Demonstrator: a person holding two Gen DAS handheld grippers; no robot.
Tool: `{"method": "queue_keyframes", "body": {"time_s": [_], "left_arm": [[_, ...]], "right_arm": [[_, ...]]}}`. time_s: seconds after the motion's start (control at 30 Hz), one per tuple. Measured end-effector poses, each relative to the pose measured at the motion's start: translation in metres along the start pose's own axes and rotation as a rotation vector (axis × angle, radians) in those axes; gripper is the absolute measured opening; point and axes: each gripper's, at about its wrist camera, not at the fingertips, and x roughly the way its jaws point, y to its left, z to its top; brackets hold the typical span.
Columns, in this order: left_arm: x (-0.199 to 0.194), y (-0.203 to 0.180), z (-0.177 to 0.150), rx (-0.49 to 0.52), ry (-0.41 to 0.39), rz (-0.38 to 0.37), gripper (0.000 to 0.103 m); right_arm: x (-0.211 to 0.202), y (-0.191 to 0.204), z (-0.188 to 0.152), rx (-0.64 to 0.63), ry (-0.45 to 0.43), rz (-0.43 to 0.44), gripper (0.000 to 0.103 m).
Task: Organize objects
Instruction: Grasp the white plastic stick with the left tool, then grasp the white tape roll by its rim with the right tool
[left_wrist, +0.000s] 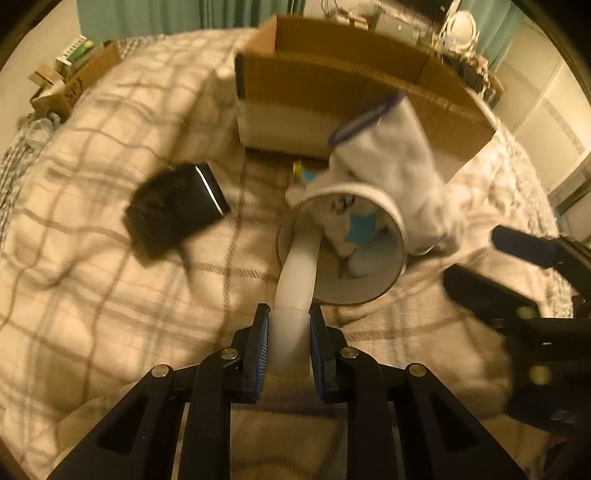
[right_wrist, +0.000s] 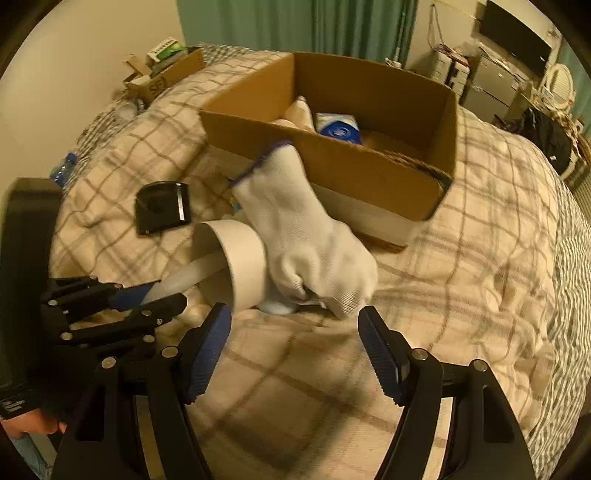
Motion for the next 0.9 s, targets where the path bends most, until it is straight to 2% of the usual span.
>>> {"method": "queue_keyframes", "body": {"time_s": [0.13,0.23,0.27,0.3,0.4,0.6,0.9], "left_arm": [[-0.017,0.004,-0.003,-0.010,-0.022,0.001,0.020],[-0.018,0.015,-0.002,-0.035,-0.021,0.002,0.020],[-0.019,0.019,-0.002,-0.049,-0.017,-0.011,0.020],[-0.017,0.024,0.003,-0.060,-0.014,-0.020,0.020],[-0.015,0.031,0.003,-0.084,-0.008,-0.023,0.020],[-0.026,0.023,0.006,-0.053,-0.028,-0.020,0.020],[-0.084,0.007,0.006,-0.011,-0.121,-0.018,0.020]], "right_arm": [[0.001,0.013,0.009,-0.024,0.000,0.021,0.071],[0.016,0.022,0.016,-0.027,0.025,0.023,0.070],[0.023,0.024,0.017,-0.029,0.043,0.020,0.064],[0.032,0.027,0.018,-0.021,0.073,0.010,0.049],[0.049,0.030,0.018,-0.033,0.116,-0.015,0.028],[0.045,0.028,0.017,-0.026,0.106,-0.035,0.010],[0.008,0.018,0.011,0.013,0.052,-0.076,0.006]]}}
